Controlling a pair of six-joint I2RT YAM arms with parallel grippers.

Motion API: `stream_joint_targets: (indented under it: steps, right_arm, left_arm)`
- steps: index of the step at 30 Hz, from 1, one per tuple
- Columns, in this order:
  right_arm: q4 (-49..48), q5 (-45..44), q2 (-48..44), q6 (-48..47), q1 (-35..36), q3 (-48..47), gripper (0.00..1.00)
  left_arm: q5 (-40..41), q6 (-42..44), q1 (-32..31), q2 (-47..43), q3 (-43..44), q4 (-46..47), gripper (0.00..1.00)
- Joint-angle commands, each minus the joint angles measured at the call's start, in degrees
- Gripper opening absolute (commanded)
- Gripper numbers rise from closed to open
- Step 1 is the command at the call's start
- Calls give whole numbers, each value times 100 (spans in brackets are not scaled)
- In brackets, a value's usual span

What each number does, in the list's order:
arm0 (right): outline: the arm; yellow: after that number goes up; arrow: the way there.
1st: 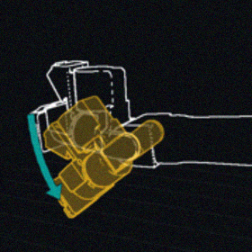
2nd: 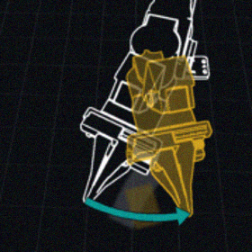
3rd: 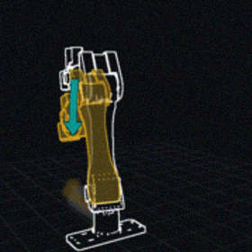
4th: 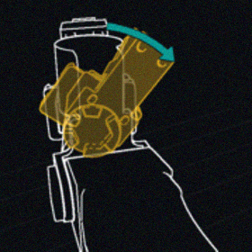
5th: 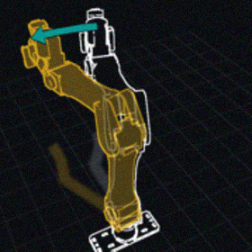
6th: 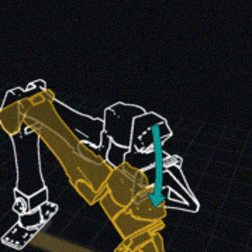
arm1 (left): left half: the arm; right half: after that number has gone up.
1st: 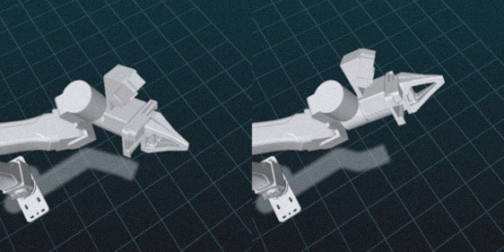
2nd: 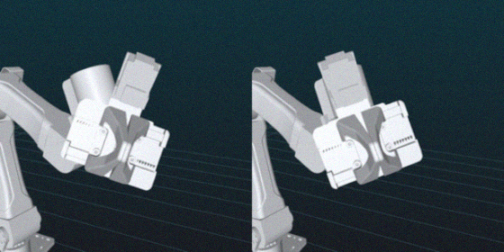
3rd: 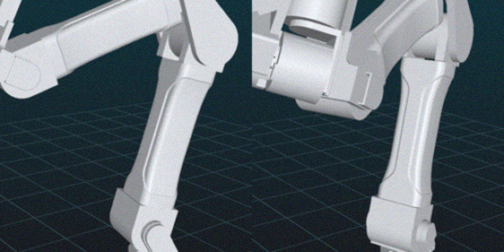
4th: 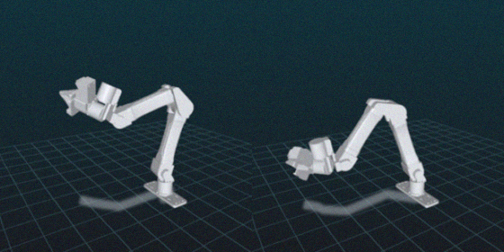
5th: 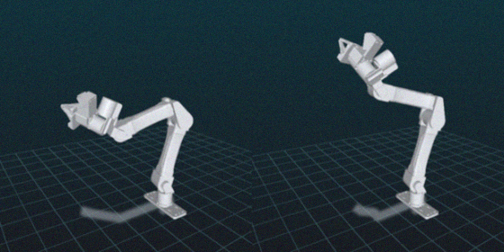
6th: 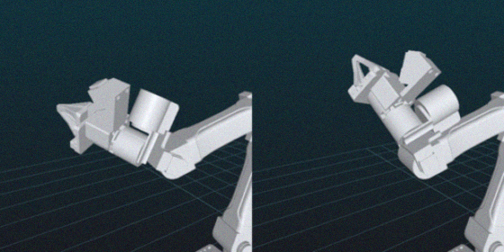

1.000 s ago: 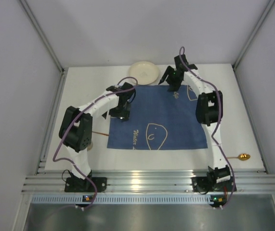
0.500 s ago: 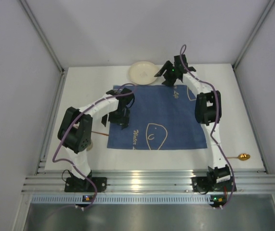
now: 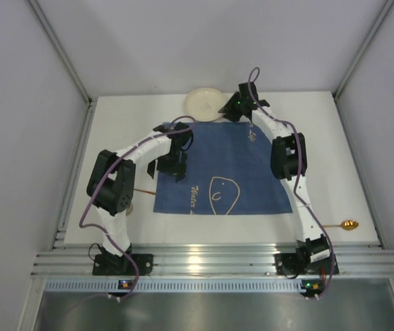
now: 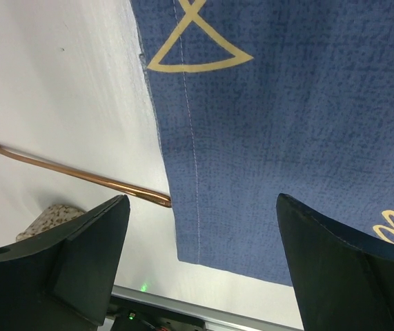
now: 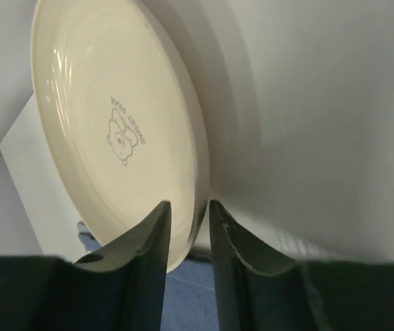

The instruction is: Set the dinner table for one person

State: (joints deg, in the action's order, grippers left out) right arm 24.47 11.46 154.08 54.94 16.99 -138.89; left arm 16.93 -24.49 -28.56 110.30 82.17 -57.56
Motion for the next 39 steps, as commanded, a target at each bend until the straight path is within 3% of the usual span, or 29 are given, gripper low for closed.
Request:
stream_joint_targets:
  steps: [1, 3, 10, 15, 18, 24, 30, 34, 39]
  right_arm:
    - [23, -346, 52, -18, 181, -297, 26]
    - [5, -364, 69, -44, 208, -297, 0]
    - [-346, -233, -343, -89, 208, -270, 0]
    - [-829, -65, -1317, -176, 146, 168, 0]
    - [-961, -179, -2283, -597, 111, 1159, 0]
    - [-979, -241, -4419, -1169, 58, 4477, 0]
    - [-821, -671, -6397, -1486, 234, 7133, 0]
    - [-777, -768, -6987, -1363, 331, 8157, 0]
    - [-830, -874, -6962, -1407, 427, 8571, 0]
  left_arm:
    - [47, 15, 78, -87, 124, -177, 92]
    - [65, 6, 131, -158, 27, -150, 92]
    - [47, 14, 219, -615, -359, -10, 92]
    - [30, 50, 219, -852, -474, 43, 92]
    - [39, 58, 219, -1080, -579, 122, 92]
    - [3, -47, 236, -1624, -1036, 517, 92]
    - [258, -328, 307, -2353, -1379, 886, 98]
    - [102, -486, 560, -2829, -1686, 1141, 98]
    - [-23, -680, 983, -3531, -2178, 1370, 98]
